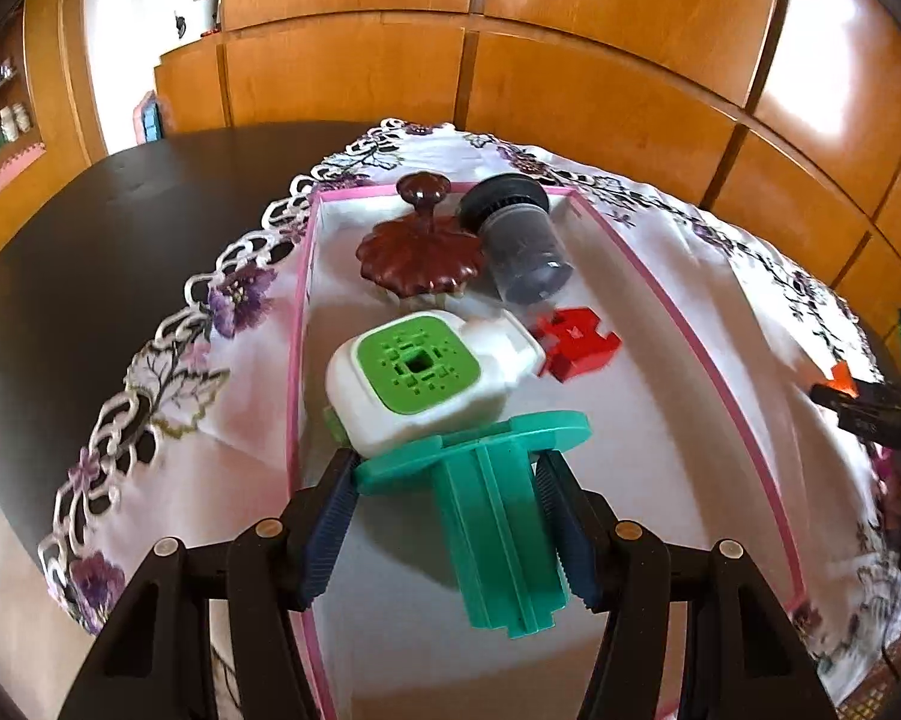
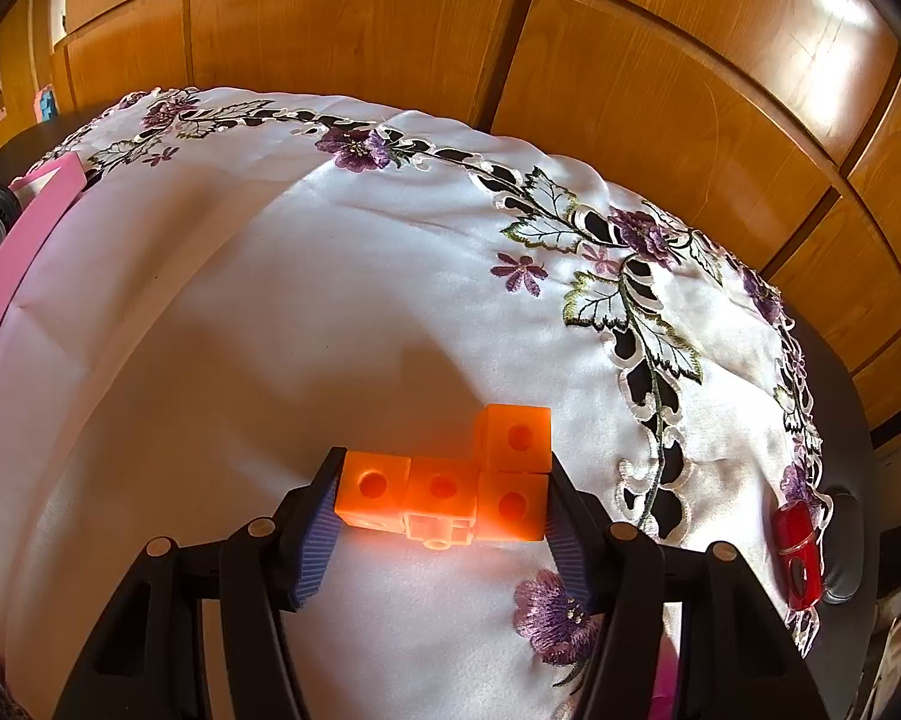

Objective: Organize rigid objects
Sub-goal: 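Carry the green piece into the tray and open the left gripper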

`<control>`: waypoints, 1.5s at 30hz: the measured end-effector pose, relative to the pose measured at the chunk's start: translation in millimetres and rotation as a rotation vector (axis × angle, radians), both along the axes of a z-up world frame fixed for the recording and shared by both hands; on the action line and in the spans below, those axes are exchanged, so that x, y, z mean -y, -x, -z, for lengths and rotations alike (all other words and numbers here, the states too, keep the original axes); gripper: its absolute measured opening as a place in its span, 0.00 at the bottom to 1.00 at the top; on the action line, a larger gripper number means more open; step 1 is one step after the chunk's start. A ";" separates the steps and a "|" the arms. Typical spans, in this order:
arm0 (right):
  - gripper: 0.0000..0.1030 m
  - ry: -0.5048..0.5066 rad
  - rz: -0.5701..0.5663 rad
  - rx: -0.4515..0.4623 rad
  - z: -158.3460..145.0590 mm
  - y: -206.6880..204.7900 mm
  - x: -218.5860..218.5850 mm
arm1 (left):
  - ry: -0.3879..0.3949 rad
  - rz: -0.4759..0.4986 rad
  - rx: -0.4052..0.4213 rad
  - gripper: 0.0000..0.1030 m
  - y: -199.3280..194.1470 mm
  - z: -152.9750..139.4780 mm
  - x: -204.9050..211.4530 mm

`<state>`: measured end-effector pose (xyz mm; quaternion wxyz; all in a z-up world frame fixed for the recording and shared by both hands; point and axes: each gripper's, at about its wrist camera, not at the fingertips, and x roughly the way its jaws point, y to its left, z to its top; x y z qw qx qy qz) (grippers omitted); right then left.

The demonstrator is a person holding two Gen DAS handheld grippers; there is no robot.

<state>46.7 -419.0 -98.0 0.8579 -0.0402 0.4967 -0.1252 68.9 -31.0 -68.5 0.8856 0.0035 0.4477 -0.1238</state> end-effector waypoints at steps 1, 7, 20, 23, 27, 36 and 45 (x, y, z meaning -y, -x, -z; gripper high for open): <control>0.59 0.000 -0.001 0.000 0.0 -0.1 0.1 | -0.009 -0.003 0.005 0.59 -4.1 1.5 1.0; 0.59 -0.006 -0.001 -0.003 -0.3 -0.5 0.9 | -0.042 -0.012 0.017 0.60 -18.2 5.0 3.6; 0.59 -0.008 0.000 -0.005 0.2 -1.0 1.2 | -0.075 -0.028 0.106 0.78 11.4 -13.3 4.0; 0.59 0.000 -0.003 -0.005 0.2 -0.8 0.3 | -0.077 -0.046 0.119 0.79 18.6 -18.2 -1.5; 0.59 0.006 -0.005 -0.004 0.0 -0.7 -0.3 | -0.063 -0.069 0.128 0.79 25.2 -24.5 -9.0; 0.59 -0.001 -0.003 0.001 -0.1 -0.1 -0.1 | -0.033 -0.099 0.141 0.80 31.8 -32.6 -20.7; 0.59 0.008 -0.004 0.003 -0.2 -0.2 -1.3 | -0.014 -0.117 0.128 0.81 36.6 -28.9 -28.9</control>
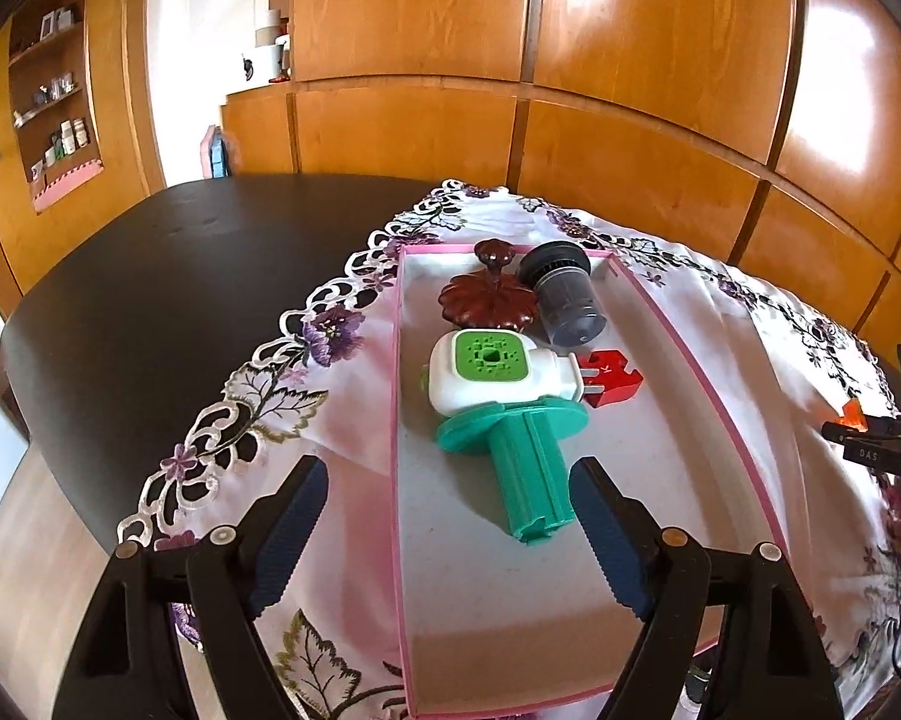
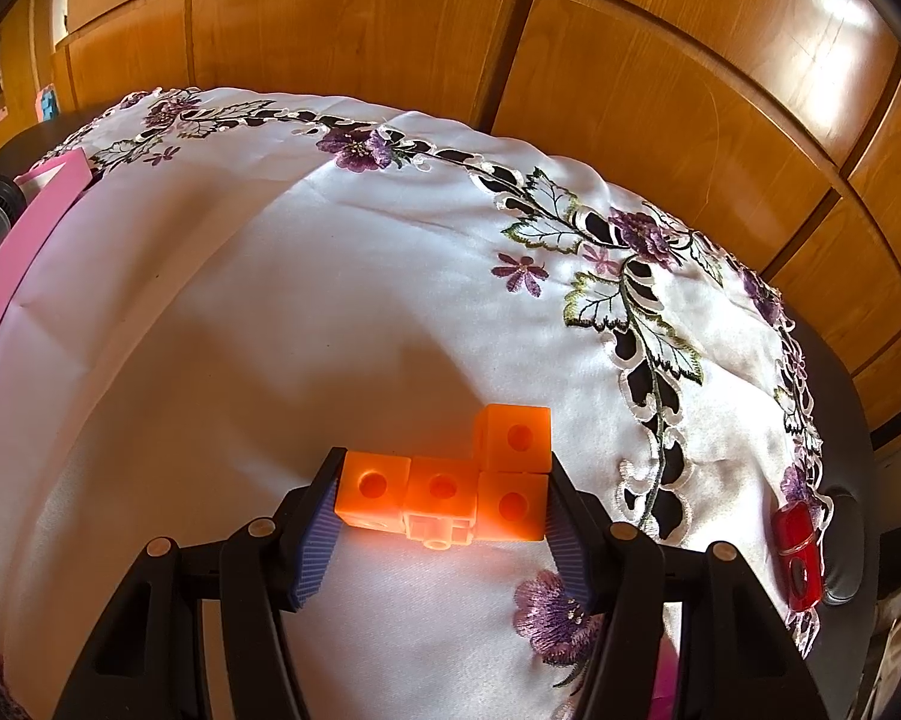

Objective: Organize rigid objects
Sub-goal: 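Carry the green piece into the tray and open the left gripper, then carry the orange cubes into the tray and open the right gripper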

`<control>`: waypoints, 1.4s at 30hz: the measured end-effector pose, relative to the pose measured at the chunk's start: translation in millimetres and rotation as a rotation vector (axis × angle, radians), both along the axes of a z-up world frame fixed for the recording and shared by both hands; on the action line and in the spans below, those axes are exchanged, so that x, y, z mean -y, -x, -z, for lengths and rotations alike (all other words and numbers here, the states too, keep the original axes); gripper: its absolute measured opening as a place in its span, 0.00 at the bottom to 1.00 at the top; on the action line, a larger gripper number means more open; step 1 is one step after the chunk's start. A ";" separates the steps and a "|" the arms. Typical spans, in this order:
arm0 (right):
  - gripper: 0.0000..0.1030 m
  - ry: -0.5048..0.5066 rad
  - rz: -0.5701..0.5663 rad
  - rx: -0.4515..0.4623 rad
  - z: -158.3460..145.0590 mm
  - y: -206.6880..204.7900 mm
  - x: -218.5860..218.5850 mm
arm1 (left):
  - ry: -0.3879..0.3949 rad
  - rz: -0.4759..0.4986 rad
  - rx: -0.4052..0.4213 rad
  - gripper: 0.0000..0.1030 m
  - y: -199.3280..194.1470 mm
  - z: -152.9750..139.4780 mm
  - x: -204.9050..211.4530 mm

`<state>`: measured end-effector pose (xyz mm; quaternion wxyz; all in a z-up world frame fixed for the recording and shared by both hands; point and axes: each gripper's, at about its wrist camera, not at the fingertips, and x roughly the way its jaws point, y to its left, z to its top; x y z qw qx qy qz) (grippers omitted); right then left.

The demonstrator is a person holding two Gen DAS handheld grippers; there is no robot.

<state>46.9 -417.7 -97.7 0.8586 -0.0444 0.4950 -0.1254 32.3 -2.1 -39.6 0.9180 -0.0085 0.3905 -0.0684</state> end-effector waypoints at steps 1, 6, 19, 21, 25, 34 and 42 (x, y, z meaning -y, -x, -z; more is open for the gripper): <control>0.59 0.000 0.001 0.000 -0.2 0.0 -0.1 | 0.001 -0.001 -0.001 0.81 0.0 0.0 -0.6; 0.59 -0.014 0.007 -0.003 -1.0 -0.7 1.7 | 0.001 -0.002 0.003 0.81 1.3 -1.3 -2.2; 0.59 -0.102 -0.035 0.059 -43.8 7.0 -30.4 | 0.028 -0.030 0.011 0.81 3.1 -3.5 -18.0; 0.59 -0.120 -0.089 0.091 -58.4 9.3 -50.7 | 0.034 -0.043 0.014 0.81 3.0 -3.1 -22.2; 0.59 -0.155 -0.261 0.148 -85.1 11.0 -113.0 | 0.043 -0.065 0.018 0.81 1.8 -2.7 -30.7; 0.59 -0.204 -0.530 0.067 -66.3 -16.8 -249.0 | 0.057 -0.097 0.010 0.81 1.2 1.9 -46.1; 0.60 -0.218 -0.491 -0.060 -18.1 -40.3 -276.2 | 0.066 -0.107 -0.005 0.81 0.7 7.4 -54.4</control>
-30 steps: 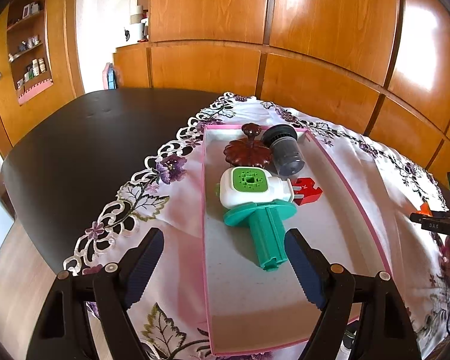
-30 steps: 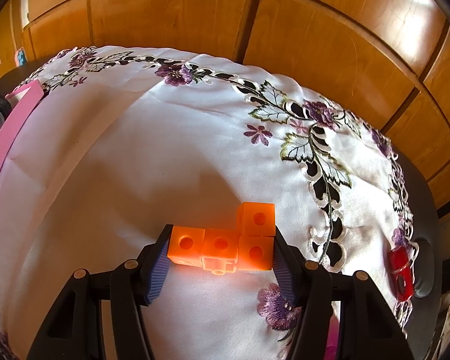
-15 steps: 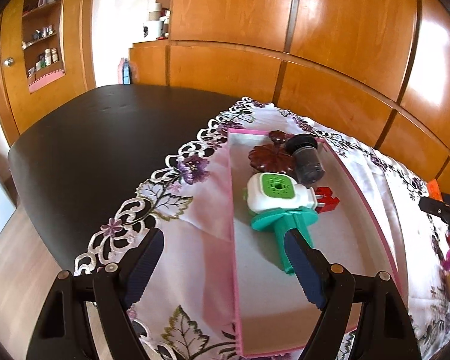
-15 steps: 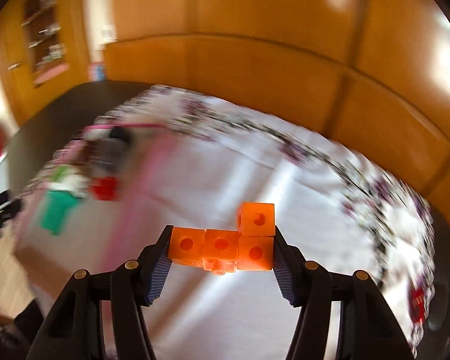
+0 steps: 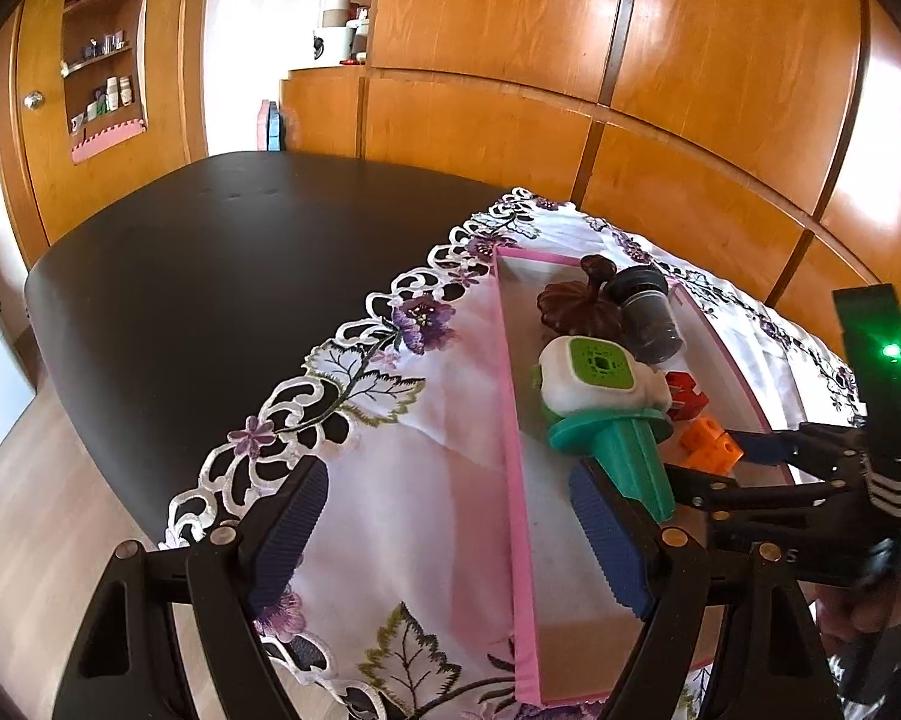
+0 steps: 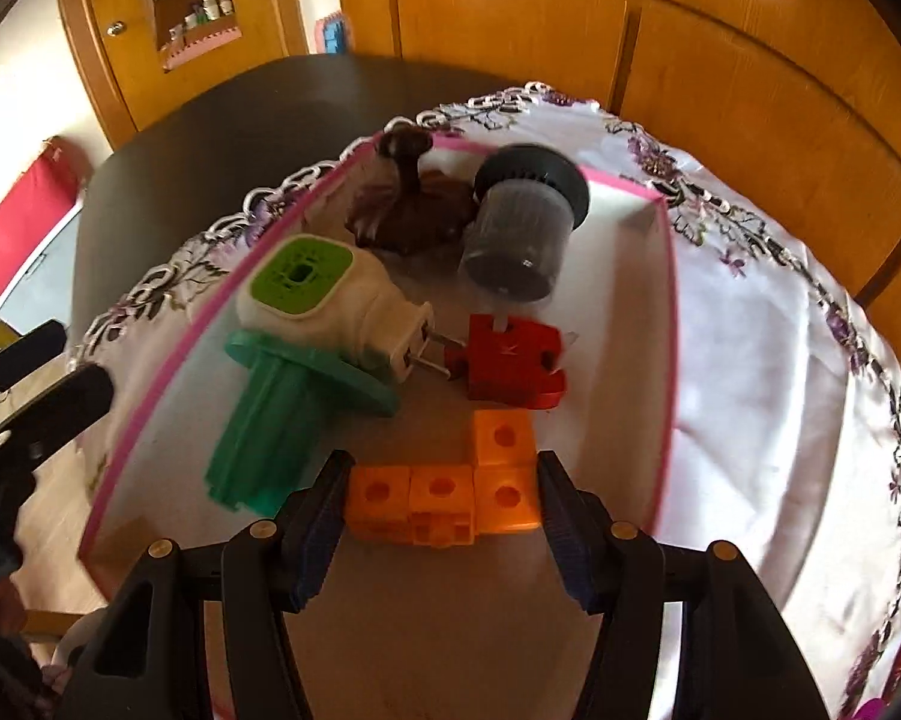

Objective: Organize rigid objects
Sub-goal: 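Carry the orange cubes into the tray and open the right gripper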

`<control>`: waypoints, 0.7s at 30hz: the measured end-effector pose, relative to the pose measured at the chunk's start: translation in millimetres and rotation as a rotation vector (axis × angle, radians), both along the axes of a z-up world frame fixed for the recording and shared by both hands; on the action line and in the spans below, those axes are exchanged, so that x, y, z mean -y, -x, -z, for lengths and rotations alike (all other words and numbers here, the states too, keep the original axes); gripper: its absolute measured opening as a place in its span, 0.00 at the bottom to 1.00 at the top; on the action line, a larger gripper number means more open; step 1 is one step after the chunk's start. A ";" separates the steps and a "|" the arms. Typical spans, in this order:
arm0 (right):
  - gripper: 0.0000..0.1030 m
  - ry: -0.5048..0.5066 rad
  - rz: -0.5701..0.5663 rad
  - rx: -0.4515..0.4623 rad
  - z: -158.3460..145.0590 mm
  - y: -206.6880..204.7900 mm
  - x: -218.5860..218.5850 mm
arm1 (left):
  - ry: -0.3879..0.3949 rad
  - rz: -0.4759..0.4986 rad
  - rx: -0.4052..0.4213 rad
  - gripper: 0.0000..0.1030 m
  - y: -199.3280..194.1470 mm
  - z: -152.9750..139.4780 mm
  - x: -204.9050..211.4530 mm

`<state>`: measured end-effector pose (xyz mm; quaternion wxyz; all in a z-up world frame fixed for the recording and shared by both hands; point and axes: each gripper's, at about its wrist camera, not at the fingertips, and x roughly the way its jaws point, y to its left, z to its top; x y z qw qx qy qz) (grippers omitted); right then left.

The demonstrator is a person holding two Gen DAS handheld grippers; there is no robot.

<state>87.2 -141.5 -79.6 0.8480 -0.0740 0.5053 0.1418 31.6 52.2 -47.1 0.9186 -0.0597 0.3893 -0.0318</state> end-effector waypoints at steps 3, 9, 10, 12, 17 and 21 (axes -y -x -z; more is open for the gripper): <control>0.60 -0.003 -0.017 0.006 -2.4 0.3 -3.2 | -0.001 0.003 0.004 0.81 0.4 -0.3 0.8; 0.61 -0.044 -0.013 0.085 -25.5 11.7 5.5 | -0.008 0.013 0.016 0.81 2.3 -3.4 3.9; 0.61 -0.050 -0.007 0.099 -29.3 13.8 7.7 | -0.008 0.015 0.018 0.81 2.7 -4.2 4.6; 0.61 -0.055 0.006 0.124 -36.5 18.0 12.6 | -0.009 0.019 0.021 0.81 3.5 -5.5 6.4; 0.61 -0.043 0.045 0.177 -51.1 29.0 32.4 | -0.016 0.034 0.033 0.81 5.9 -9.7 11.2; 0.61 -0.040 0.090 0.206 -60.9 35.7 56.0 | -0.027 0.050 0.043 0.81 7.6 -12.8 17.2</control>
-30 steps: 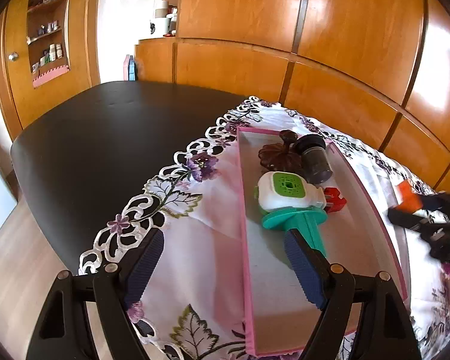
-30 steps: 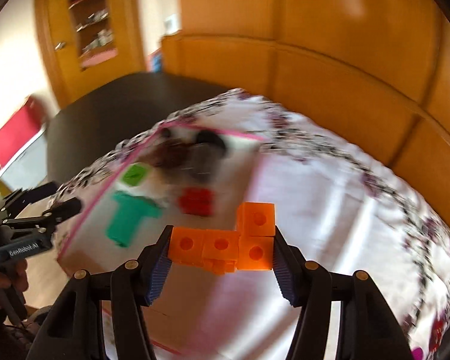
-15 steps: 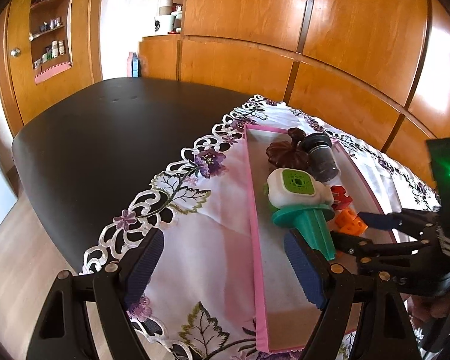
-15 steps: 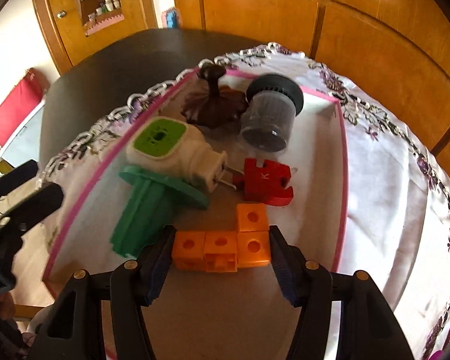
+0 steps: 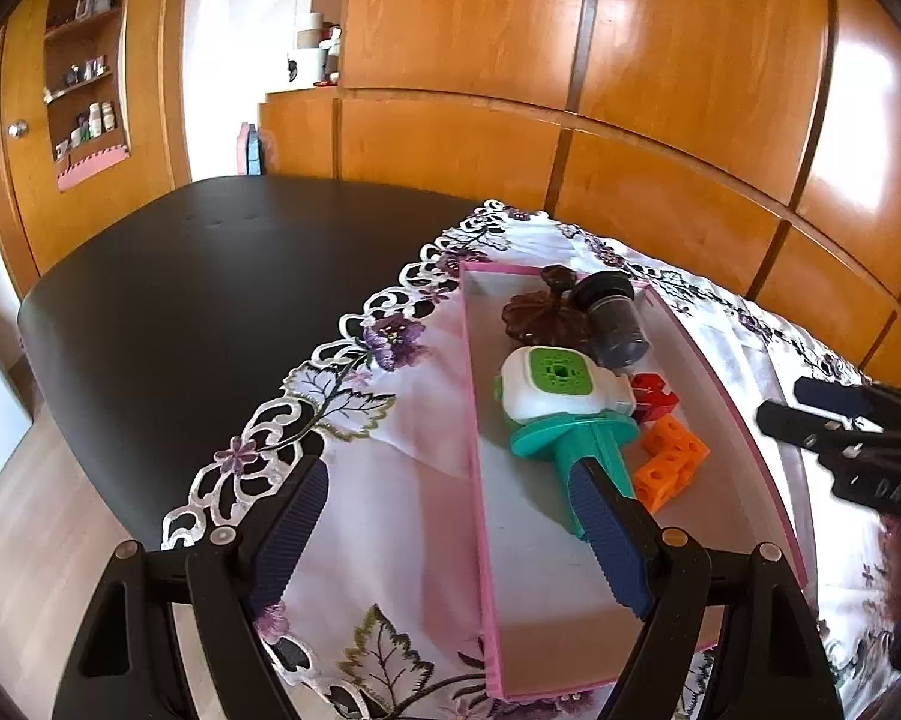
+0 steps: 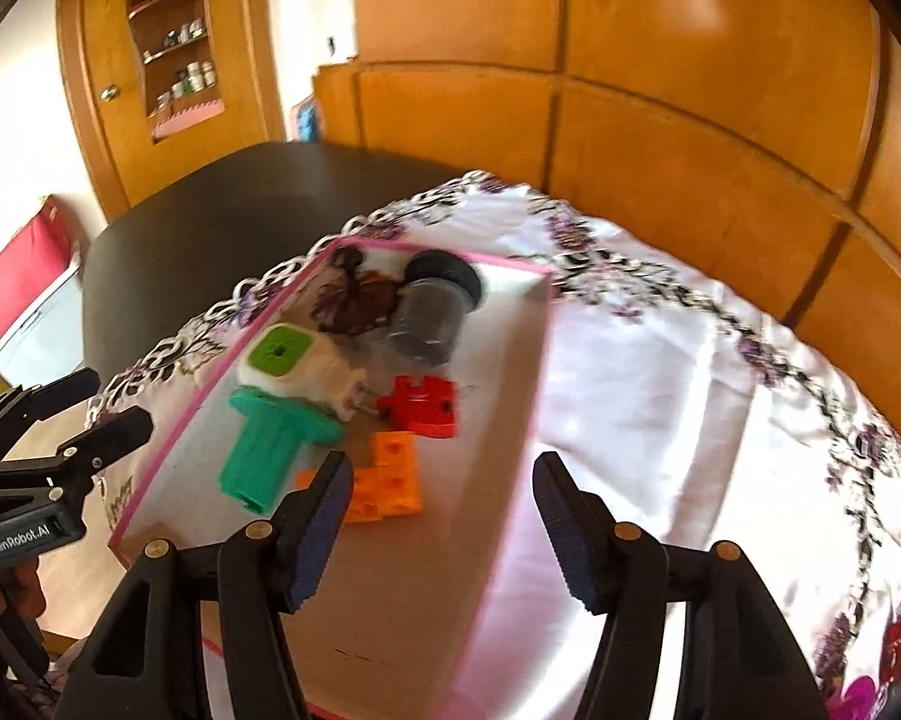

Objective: Organize rigid objects
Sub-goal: 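Carry the orange cubes into the tray and open the right gripper, then move both grippers back toward the remaining toys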

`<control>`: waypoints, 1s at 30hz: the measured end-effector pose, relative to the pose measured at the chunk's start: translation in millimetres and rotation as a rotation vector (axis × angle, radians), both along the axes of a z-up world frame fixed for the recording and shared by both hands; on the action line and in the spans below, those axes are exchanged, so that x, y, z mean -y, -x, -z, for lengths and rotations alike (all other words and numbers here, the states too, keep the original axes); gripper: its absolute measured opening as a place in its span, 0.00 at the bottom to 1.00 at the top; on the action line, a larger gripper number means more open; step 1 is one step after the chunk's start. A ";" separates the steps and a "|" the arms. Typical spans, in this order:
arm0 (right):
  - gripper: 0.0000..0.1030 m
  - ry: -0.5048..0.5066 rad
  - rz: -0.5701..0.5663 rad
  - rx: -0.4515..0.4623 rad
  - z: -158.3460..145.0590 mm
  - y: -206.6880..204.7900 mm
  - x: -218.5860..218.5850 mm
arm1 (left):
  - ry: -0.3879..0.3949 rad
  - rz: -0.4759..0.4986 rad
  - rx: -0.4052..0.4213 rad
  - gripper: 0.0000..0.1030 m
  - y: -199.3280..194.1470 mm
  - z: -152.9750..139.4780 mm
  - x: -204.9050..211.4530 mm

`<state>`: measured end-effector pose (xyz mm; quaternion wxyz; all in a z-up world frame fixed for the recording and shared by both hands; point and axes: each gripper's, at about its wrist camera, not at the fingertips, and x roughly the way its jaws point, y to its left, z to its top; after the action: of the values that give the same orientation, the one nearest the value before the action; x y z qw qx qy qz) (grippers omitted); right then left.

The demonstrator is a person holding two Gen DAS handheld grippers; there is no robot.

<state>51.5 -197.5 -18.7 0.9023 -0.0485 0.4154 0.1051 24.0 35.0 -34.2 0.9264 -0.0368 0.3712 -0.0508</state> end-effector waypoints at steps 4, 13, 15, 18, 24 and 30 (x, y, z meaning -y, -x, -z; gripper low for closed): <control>0.61 0.006 0.066 0.023 -7.9 8.0 33.3 | -0.013 0.024 0.010 0.81 1.2 -3.5 7.9; 0.61 0.038 0.318 0.051 -22.4 33.1 144.9 | -0.041 0.089 0.033 0.81 1.4 -13.1 32.2; 0.61 0.035 0.392 0.062 -27.5 42.9 174.6 | -0.047 0.110 0.036 0.81 0.7 -15.1 40.0; 0.61 0.026 0.523 0.088 -34.0 58.9 218.0 | -0.058 0.147 0.042 0.81 -0.6 -19.0 54.5; 0.61 -0.026 0.921 0.184 -35.8 107.7 314.4 | -0.085 0.245 0.071 0.81 -1.0 -30.4 91.5; 0.61 -0.232 1.215 0.205 -16.7 156.7 377.8 | -0.109 0.365 0.068 0.81 -2.1 -34.5 139.6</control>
<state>-105.2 -575.4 -2.0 0.8356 0.2848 0.2659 -0.3873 26.1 -104.7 0.2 0.9145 0.0828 0.3424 -0.1991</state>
